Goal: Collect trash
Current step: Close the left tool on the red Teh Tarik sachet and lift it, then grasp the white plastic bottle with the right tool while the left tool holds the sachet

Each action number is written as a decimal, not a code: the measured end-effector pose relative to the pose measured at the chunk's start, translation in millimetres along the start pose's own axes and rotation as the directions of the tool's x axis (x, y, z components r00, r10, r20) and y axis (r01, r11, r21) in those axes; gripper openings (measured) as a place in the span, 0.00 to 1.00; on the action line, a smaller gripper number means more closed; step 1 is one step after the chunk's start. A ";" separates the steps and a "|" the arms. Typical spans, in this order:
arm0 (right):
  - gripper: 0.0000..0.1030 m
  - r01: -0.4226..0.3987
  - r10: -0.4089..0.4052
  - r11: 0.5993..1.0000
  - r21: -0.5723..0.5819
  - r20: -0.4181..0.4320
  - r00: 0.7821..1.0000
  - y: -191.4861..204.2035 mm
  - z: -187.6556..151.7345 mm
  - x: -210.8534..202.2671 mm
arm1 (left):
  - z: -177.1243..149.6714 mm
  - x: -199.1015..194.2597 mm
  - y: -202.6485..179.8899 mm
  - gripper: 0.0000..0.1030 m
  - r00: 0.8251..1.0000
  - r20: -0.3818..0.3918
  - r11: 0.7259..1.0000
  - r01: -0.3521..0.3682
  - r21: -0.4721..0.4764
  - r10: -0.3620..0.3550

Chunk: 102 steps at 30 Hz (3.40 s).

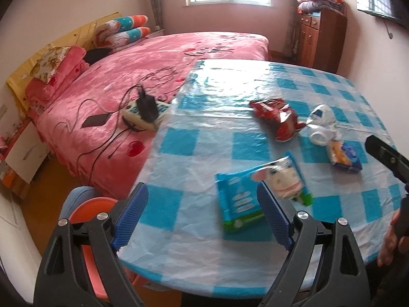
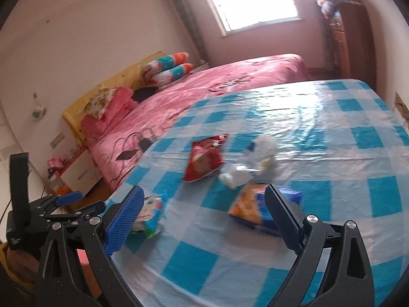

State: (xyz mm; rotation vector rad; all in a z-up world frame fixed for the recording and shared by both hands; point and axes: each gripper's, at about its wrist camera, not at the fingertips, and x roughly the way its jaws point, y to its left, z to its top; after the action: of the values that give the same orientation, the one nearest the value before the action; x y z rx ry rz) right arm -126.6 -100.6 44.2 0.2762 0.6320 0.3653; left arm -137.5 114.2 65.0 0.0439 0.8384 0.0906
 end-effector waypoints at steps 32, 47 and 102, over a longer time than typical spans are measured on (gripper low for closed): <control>0.91 0.029 -0.003 0.986 0.166 -0.156 0.988 -80.7 8.5 24.9 | 103.5 159.4 -89.8 0.85 0.929 -0.251 0.946 0.212 -0.247 -0.274; 0.91 0.029 -0.005 0.991 0.132 -0.178 0.984 -74.4 14.8 38.0 | 106.2 158.9 -93.1 0.49 0.960 -0.198 0.964 0.155 -0.216 -0.199; 0.74 0.324 -0.362 0.928 -0.184 -0.238 0.901 0.4 36.6 146.9 | -11.9 66.6 80.9 0.48 0.938 -0.047 0.896 0.314 -0.315 -0.345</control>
State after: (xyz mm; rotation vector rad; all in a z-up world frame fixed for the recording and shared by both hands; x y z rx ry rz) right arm 5.6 -44.8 -4.0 -0.0255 0.9025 0.1029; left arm -107.1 201.2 13.7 -0.3964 0.9152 -0.1007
